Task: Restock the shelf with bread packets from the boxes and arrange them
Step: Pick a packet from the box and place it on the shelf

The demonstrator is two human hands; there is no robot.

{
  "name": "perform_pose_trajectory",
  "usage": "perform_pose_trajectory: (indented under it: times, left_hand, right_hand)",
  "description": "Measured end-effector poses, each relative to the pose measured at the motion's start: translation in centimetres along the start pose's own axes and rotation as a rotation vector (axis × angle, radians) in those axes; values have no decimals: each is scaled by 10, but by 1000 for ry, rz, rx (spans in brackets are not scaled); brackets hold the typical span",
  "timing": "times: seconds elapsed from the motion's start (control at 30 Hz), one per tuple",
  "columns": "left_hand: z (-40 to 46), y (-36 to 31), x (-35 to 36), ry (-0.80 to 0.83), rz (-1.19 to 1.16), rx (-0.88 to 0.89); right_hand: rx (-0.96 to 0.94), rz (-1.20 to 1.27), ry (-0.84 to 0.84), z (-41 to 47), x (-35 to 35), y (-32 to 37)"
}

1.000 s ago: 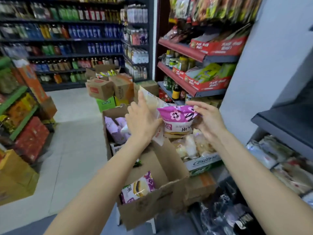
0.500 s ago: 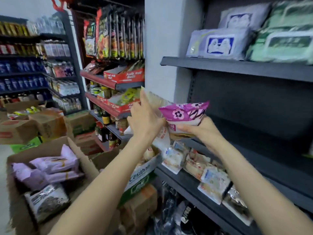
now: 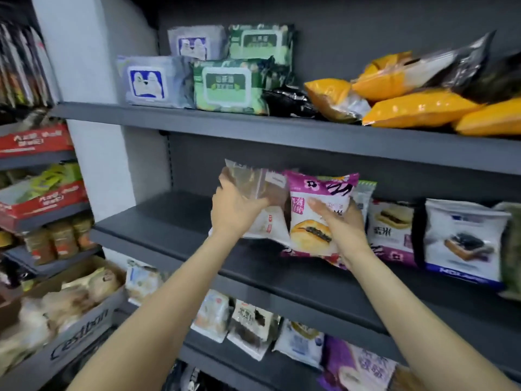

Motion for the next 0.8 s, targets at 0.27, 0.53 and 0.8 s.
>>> perform_pose_trajectory:
  times: [0.27,0.53,0.8]
  left_hand:
    - [-13,-44,89,201,-143,33]
    - [-14,-53,119,300,-170,-10]
    - [-17,-50,118,512,-622,-273]
  right_hand:
    - [7,-136,-239,31,-101,-22]
    - [-17,-500,-345,31,-129,-61]
    - [-591,-1137,-449,26,-113,-30]
Point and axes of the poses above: each hand's wrist, its own z-axis towards the middle knuckle, its own x-axis out of the palm, y = z × x, the point moved 2 cm from there along z, towards the middle knuckle, and after that the axes turned 5 degrees about -x, right-handed, at the moved point
